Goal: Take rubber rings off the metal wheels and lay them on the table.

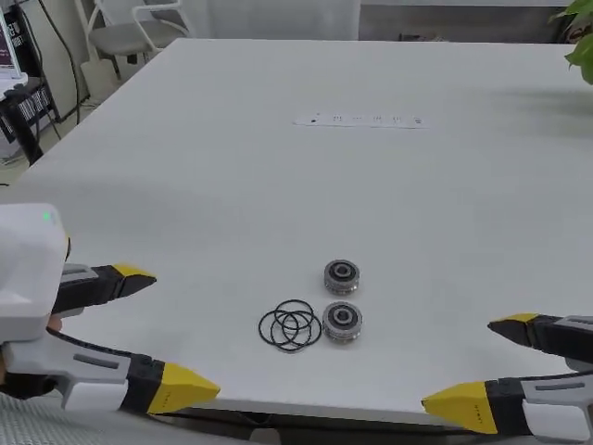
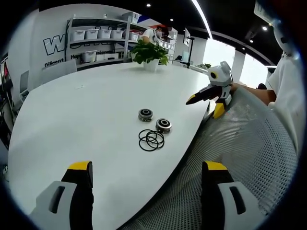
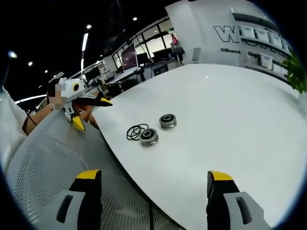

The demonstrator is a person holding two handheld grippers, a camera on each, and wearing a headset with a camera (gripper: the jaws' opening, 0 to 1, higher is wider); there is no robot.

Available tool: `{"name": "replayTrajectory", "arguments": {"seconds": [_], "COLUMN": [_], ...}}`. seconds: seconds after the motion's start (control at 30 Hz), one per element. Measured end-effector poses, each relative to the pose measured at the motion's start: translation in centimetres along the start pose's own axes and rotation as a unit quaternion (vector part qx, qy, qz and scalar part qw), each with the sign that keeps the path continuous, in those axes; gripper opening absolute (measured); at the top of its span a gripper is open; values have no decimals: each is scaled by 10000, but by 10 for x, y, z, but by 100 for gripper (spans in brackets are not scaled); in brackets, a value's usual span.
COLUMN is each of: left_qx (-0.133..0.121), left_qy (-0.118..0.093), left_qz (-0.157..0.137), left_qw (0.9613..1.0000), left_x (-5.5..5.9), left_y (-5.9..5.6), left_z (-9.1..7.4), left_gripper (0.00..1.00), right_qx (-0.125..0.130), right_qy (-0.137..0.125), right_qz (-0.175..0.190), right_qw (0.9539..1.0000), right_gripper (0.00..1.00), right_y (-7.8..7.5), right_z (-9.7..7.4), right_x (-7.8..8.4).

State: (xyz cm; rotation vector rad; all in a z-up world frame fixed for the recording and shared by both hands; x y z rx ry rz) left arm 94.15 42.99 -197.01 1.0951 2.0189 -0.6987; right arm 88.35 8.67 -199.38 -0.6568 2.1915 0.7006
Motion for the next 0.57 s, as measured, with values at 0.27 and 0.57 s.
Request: {"name": "replayTrajectory", "arguments": {"seconds": [0.27, 0.57], "left_qx": [23, 55], "left_qy": [73, 116], "left_qz": [-21, -7], "left_qw": [10000, 9999], "left_x": [1, 1], "left_y": [0, 0], "left_z": [1, 2], "left_gripper": [92, 92], "right_qx": [-39, -37], "right_qy": [27, 46], "right_qz": [37, 106], "right_qw": [10000, 9999], "right_gripper": [90, 88], "right_y": [0, 0], "right_z": [1, 1], "right_x": [1, 2]}}
Point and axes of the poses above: the centre of the closed fingertips' face, and the gripper's own axes: z roughly forward along the fingers, y roughly to its left, x roughly out of its underside, the point moved 9 cm from there along -z, roughly backward along the fingers, and after that the axes turned 1 degree about -z, right-handed, at the moved point
